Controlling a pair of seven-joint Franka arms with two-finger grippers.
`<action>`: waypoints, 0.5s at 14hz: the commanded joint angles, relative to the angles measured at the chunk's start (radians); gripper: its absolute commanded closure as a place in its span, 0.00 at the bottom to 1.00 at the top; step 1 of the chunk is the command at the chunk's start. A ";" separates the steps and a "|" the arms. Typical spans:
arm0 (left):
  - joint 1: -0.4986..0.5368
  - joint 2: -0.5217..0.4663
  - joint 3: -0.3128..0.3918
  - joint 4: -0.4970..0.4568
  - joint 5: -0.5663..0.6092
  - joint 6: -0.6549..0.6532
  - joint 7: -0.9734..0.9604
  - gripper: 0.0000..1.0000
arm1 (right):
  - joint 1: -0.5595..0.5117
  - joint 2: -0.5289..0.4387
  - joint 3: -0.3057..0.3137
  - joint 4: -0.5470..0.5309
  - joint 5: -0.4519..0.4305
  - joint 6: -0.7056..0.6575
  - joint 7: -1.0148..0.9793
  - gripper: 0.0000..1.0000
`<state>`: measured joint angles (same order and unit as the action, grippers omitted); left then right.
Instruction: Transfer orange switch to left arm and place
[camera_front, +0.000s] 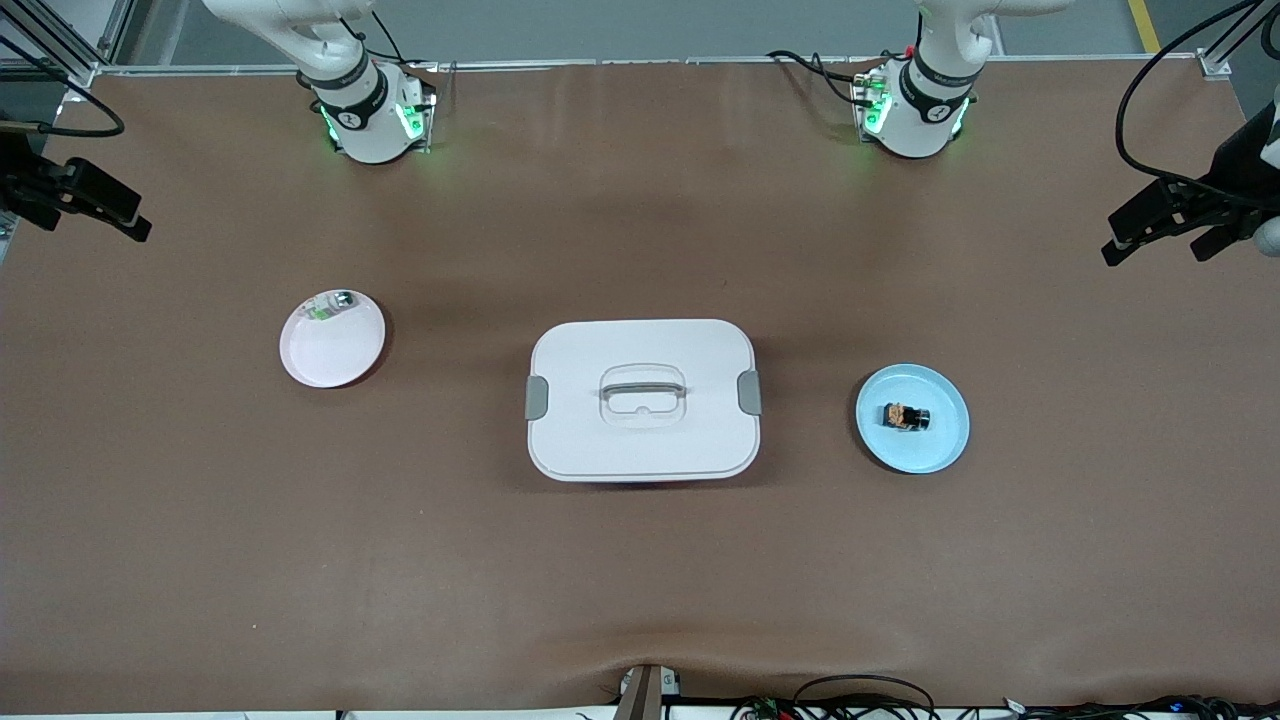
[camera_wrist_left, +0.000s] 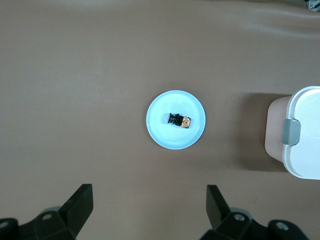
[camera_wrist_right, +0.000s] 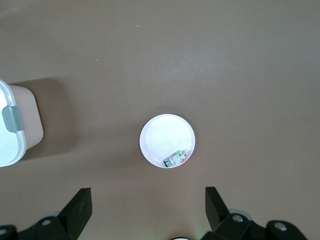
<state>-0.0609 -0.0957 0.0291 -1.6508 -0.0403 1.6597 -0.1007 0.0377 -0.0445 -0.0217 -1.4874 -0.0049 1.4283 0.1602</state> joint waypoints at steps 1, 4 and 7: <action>-0.002 0.002 0.006 0.022 0.003 -0.021 0.016 0.00 | 0.002 -0.032 0.006 -0.036 0.000 0.012 0.033 0.00; -0.003 0.002 0.006 0.022 0.003 -0.023 0.016 0.00 | 0.025 -0.046 0.008 -0.056 -0.012 0.038 0.033 0.00; -0.004 0.001 0.006 0.022 0.003 -0.023 0.016 0.00 | 0.028 -0.077 0.009 -0.097 -0.021 0.063 0.033 0.00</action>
<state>-0.0609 -0.0957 0.0291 -1.6495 -0.0403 1.6597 -0.1007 0.0586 -0.0622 -0.0138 -1.5173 -0.0115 1.4590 0.1733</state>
